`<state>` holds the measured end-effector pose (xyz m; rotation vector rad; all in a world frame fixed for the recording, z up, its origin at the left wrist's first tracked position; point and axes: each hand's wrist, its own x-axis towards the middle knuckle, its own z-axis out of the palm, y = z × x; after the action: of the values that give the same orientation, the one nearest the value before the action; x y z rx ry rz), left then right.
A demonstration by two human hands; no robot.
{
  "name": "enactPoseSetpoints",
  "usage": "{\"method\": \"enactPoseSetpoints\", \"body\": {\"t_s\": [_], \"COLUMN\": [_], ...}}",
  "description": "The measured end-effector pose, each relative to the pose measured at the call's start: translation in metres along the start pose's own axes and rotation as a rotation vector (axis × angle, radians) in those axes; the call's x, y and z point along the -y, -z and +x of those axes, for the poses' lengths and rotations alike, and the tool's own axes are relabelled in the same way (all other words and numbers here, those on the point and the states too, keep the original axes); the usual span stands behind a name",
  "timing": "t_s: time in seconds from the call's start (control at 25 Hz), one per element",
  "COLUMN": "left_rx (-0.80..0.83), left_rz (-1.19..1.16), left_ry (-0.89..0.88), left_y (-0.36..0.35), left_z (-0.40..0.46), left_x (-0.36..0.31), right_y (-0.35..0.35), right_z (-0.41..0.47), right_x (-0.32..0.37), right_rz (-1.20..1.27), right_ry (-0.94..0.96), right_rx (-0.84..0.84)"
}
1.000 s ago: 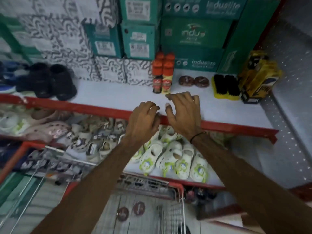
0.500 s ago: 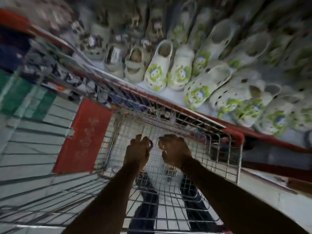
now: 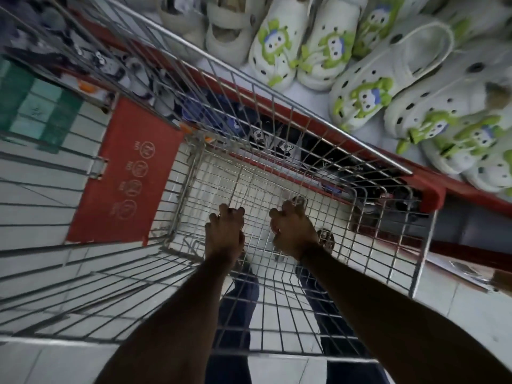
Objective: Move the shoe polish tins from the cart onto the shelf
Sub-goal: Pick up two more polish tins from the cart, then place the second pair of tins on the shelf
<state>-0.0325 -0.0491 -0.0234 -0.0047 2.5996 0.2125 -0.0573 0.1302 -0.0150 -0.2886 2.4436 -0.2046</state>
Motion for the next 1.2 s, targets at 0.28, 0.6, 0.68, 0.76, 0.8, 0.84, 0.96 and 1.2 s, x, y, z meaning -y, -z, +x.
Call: {"method": "enactPoseSetpoints", "body": {"t_s": [0.28,0.6,0.68,0.76,0.8,0.84,0.96,1.2], "left_rx": [-0.313,-0.950,-1.008,-0.990,-0.963,-0.929,-0.822,-0.548], "left_rz": [-0.038,-0.152,-0.118,-0.121,-0.149,-0.172,-0.197,-0.199], "left_ry": [-0.029,-0.227,-0.347,-0.442,-0.491,-0.542,-0.650,-0.629], "left_y": [0.187,0.422,0.462,0.484,0.493,0.500,0.509,0.508], "left_z": [-0.072,-0.079,-0.076,-0.068,-0.065,-0.061,-0.048,0.000], "left_x": [0.026,-0.040,-0.088,-0.135,-0.164,-0.194,-0.270,-0.375], "right_y": [0.167,0.386,0.432,0.464,0.477,0.488,0.510,0.523], "right_z": [-0.075,-0.154,-0.175,-0.189,-0.198,-0.207,-0.225,-0.216], "right_x": [0.071,0.067,0.035,-0.002,-0.024,-0.048,-0.109,-0.193], "right_rz": [0.167,0.236,0.220,0.207,0.212,0.224,0.290,0.235], "right_ry": [0.143,0.256,0.187,0.124,0.073,0.008,-0.175,-0.325], "right_rx": [-0.329,-1.039,-1.150,-1.185,-1.181,-1.167,-1.107,-0.962]}}
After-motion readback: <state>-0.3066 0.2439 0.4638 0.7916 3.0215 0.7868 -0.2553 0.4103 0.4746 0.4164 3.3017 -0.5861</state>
